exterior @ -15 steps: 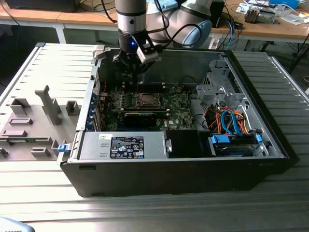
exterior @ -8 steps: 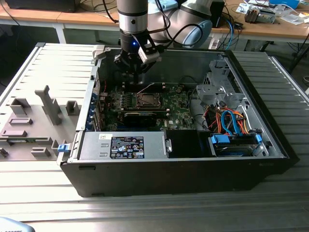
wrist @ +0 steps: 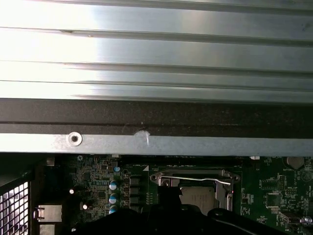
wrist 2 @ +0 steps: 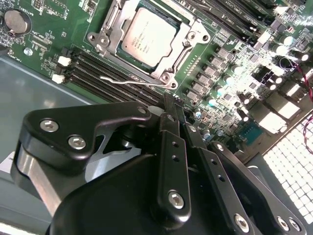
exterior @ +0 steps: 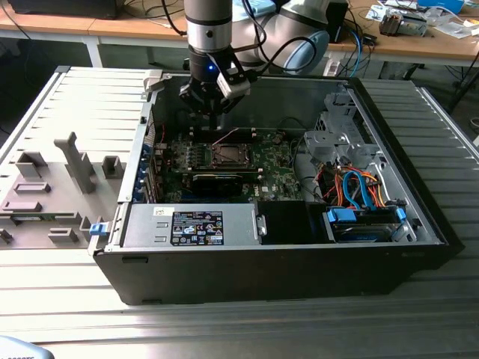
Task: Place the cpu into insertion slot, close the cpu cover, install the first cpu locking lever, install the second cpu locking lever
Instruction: 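Install the first cpu locking lever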
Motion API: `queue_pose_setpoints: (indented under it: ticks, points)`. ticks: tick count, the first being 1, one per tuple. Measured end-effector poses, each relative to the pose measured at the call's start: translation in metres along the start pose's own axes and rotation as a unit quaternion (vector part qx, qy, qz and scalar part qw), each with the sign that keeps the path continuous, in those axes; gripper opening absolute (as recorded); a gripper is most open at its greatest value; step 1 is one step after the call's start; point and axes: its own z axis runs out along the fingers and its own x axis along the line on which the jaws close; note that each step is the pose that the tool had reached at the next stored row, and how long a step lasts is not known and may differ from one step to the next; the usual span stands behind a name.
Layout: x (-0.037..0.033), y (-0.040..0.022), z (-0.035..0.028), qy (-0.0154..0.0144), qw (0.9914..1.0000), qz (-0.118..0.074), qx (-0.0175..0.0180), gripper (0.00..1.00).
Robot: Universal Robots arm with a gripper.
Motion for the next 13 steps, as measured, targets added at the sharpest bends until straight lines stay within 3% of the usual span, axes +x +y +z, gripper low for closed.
queue_pose_setpoints:
  ticks: [13]
  points:
    - [-0.0002,0.0,0.0031,0.0,1.0,0.0,0.0,0.11]
